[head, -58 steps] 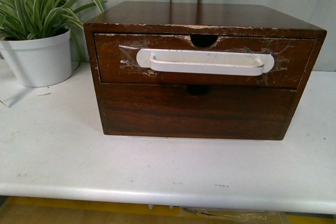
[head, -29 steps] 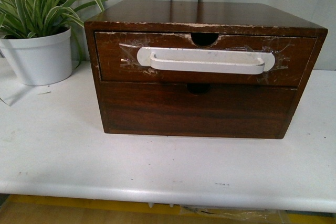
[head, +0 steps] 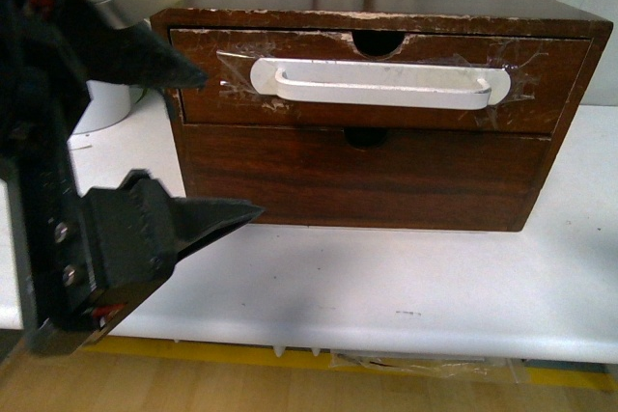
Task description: Open drawer
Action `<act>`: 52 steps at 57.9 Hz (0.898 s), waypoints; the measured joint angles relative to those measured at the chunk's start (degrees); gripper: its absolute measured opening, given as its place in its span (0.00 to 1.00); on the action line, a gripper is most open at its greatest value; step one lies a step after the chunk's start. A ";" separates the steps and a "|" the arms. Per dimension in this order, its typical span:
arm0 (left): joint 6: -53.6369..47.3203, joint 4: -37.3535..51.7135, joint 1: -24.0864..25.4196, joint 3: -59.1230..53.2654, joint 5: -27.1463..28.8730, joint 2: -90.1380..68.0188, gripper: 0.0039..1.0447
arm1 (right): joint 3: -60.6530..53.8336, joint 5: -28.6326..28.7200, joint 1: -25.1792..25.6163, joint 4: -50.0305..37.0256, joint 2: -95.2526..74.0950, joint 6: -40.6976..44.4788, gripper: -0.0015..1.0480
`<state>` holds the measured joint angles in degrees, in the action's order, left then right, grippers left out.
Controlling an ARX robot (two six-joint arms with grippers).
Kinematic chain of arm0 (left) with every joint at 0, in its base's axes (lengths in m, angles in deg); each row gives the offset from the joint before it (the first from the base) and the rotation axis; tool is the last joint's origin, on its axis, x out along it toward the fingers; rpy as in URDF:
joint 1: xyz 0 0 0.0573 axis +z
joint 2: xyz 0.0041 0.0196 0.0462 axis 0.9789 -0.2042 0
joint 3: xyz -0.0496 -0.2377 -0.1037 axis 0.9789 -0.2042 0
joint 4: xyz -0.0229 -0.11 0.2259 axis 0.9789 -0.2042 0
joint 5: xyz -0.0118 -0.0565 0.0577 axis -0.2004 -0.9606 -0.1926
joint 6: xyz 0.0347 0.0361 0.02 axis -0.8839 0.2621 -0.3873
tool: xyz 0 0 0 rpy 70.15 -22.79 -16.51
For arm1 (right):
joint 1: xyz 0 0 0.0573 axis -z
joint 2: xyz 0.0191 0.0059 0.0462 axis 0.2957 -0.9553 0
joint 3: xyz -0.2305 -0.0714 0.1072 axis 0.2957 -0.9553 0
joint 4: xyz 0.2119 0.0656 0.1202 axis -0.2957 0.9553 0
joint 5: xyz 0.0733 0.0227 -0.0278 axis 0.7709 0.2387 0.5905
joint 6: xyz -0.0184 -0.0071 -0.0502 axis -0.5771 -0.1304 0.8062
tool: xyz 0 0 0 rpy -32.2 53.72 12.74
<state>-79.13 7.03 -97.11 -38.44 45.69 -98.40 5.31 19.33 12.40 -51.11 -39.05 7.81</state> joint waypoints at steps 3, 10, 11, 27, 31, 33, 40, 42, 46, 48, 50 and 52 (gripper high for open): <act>-2.38 -2.45 -0.48 3.61 -0.04 -2.51 0.94 | 2.67 0.24 -1.01 1.81 -2.69 2.58 0.91; -6.23 -5.92 -0.85 9.84 0.31 -7.08 0.94 | 6.93 0.35 -2.80 5.01 -7.43 7.32 0.91; -6.49 -6.16 -0.90 10.19 0.33 -7.41 0.94 | 7.17 0.35 -2.93 5.18 -7.76 7.54 0.91; -8.74 -10.45 -0.94 19.65 0.96 -15.47 0.94 | 13.03 1.53 -6.23 8.72 -14.29 13.11 0.91; -8.72 -11.61 -0.94 21.77 0.83 -16.94 0.94 | 14.38 1.95 -6.82 8.90 -15.78 14.29 0.91; -8.68 -12.24 -0.94 22.58 0.52 -17.55 0.94 | 14.97 2.19 -6.99 8.94 -16.46 14.69 0.91; -8.35 -14.23 -0.94 24.85 -0.68 -19.67 0.94 | 16.76 2.56 -7.19 8.98 -19.08 15.89 0.91; -8.20 -14.62 -0.94 25.18 -1.01 -20.11 0.94 | 17.07 2.78 -7.19 8.98 -19.65 15.98 0.91; -8.09 -15.21 -0.96 25.86 -1.29 -20.96 0.94 | 17.57 3.02 -7.19 8.96 -20.68 16.11 0.91; -8.04 -15.32 -1.01 26.14 -1.29 -21.49 0.94 | 17.90 3.17 -7.19 8.87 -21.22 16.11 0.91; -8.00 -15.32 -1.07 26.29 -1.38 -21.77 0.94 | 18.14 3.19 -7.17 8.63 -21.64 16.09 0.91; -7.96 -15.32 -1.11 26.45 -1.57 -22.01 0.94 | 18.29 3.26 -7.15 8.37 -21.90 16.04 0.91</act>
<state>-87.09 -8.29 -98.23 -11.99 44.12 -120.41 23.60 22.59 5.26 -42.74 -60.95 23.85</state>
